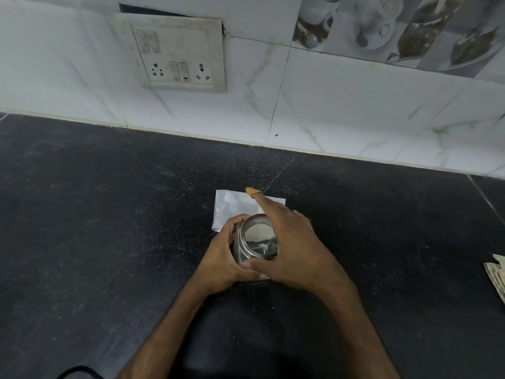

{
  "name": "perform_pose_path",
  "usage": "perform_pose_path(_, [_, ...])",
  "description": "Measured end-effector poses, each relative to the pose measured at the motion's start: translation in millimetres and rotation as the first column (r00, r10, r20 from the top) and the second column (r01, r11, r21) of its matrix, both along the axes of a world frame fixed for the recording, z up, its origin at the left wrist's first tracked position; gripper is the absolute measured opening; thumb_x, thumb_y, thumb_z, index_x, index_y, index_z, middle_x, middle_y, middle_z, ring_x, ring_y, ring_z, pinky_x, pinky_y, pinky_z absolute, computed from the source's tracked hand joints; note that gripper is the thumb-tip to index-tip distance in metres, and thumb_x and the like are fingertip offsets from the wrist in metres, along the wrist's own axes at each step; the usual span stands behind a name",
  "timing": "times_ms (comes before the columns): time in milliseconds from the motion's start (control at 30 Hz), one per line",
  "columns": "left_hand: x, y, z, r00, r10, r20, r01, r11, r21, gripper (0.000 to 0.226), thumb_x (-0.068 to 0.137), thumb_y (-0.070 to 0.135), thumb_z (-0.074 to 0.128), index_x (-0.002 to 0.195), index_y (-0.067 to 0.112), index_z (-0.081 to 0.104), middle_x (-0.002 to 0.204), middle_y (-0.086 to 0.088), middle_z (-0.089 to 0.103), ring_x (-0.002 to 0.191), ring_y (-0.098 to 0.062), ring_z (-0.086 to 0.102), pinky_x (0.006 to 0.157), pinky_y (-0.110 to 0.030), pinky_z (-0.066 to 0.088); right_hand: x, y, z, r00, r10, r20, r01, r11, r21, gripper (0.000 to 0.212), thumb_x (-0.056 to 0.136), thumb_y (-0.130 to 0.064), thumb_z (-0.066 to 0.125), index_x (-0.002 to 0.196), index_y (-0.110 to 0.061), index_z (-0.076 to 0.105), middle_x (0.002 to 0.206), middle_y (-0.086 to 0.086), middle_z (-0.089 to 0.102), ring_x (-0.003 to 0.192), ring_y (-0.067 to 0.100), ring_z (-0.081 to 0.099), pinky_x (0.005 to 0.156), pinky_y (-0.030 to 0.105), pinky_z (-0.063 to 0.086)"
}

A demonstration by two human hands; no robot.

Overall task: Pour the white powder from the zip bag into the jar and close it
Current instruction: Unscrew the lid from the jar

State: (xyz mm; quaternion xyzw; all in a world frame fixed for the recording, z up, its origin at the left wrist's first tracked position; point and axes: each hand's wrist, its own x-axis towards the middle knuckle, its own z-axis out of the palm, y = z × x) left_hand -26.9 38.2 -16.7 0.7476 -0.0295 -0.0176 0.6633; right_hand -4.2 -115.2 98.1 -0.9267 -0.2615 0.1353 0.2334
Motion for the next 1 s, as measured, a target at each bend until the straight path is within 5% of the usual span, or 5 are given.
perform_pose_path(200, [-0.8,-0.4,1.2,1.000,0.004,0.005,-0.004,1.000,0.003,0.102,0.049,0.013,0.097,0.137,0.023,0.045,0.130,0.009,0.063,0.124,-0.008,0.060,0.100,-0.017,0.047,0.1,-1.4,0.6,0.996,0.068,-0.052,-0.072,0.995,-0.073,0.105,0.077,-0.030,0.078,0.153,-0.043,0.007,0.159,-0.011,0.027,0.148,0.007,0.016,0.124,0.038,0.001])
perform_pose_path(367, [-1.0,-0.4,1.8,1.000,0.009,-0.002,-0.009,1.000,0.017,0.101,0.047,0.010,0.097,0.133,0.025,0.046,0.126,0.015,0.065,0.120,-0.006,0.062,0.095,-0.013,0.047,-0.6,-1.7,-0.7,0.999,-0.041,0.017,0.040,0.999,0.031,0.094,0.077,-0.037,0.079,0.153,-0.035,0.024,0.151,-0.012,0.038,0.136,0.007,0.036,0.120,0.037,0.023])
perform_pose_path(767, [-0.2,-0.3,-0.2,1.000,0.002,0.008,-0.002,1.000,0.007,0.101,0.052,0.004,0.096,0.138,0.018,0.045,0.131,0.007,0.063,0.123,-0.007,0.060,0.099,-0.016,0.047,-0.5,-2.2,3.5,0.997,0.055,-0.059,-0.059,0.995,-0.077,0.104,0.076,-0.036,0.078,0.153,-0.043,0.008,0.162,-0.013,0.020,0.150,0.010,0.011,0.124,0.045,0.006])
perform_pose_path(900, [-0.8,0.1,-0.6,1.000,0.006,0.000,-0.006,1.000,0.014,0.102,0.050,0.003,0.097,0.136,0.022,0.045,0.128,0.013,0.064,0.122,-0.005,0.061,0.097,-0.014,0.048,-1.9,1.1,0.3,1.000,-0.022,0.007,0.021,0.999,0.034,0.094,0.077,-0.034,0.078,0.153,-0.032,0.024,0.154,-0.009,0.038,0.142,0.010,0.032,0.121,0.042,0.020])
perform_pose_path(1000, [-1.0,-0.2,-0.6,1.000,0.000,0.010,0.000,1.000,0.013,0.104,0.051,0.004,0.097,0.139,0.016,0.044,0.133,0.006,0.062,0.125,-0.007,0.060,0.103,-0.019,0.048,-2.3,0.9,1.9,0.992,0.095,-0.082,-0.101,0.991,-0.083,0.098,0.079,-0.030,0.077,0.153,-0.039,0.015,0.163,-0.013,0.020,0.152,0.012,0.004,0.124,0.045,-0.002])
